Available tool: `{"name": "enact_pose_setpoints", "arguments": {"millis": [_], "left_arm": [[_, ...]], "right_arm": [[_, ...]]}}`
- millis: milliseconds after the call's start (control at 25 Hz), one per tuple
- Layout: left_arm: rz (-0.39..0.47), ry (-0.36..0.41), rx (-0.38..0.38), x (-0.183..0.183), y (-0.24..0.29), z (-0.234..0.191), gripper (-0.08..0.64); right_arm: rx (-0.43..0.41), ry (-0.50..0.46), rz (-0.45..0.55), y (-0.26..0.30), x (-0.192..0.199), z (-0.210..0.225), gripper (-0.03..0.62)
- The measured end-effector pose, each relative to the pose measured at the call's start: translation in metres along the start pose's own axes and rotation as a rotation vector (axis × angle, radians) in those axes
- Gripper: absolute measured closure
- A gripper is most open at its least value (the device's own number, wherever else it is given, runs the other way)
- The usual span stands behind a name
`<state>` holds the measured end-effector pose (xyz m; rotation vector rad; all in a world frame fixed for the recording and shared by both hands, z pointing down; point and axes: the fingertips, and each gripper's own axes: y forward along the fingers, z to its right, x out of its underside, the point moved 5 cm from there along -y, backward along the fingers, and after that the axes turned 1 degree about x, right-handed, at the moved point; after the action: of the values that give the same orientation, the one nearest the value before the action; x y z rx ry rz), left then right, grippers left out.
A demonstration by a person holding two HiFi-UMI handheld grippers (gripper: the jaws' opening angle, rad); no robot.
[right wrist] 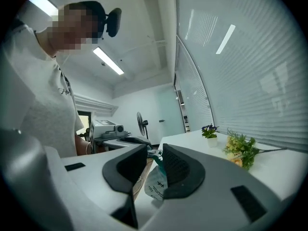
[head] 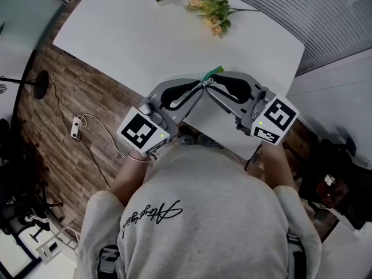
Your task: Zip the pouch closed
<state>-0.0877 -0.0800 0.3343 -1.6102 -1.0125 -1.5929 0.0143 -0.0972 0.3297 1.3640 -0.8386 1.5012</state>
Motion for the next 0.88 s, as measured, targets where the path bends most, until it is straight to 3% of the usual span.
{"name": "enact_pose_setpoints", "arguments": {"millis": [240,360,640,880], "left_arm": [[-0.008,0.021,-0.011,0.006,0.004,0.011,0.526],[-0.009,0.014,-0.029,0.011,0.006,0.013,0.526],[0.001,0.008,-0.048,0.008,0.013,0.019,0.526],[0.015,-0.011,-0.053,0.011,0.017,0.023,0.526]], "right_arm": [[-0.025,0.023,0.012,-0.008,0.007,0.0,0.513],[-0.021,0.046,0.041,-0.014,0.009,0.001,0.565],[-0.01,0.103,0.107,-0.021,0.008,0.0,0.58],[0.05,-0.001,0.102,-0.025,0.009,-0.003,0.583]]}}
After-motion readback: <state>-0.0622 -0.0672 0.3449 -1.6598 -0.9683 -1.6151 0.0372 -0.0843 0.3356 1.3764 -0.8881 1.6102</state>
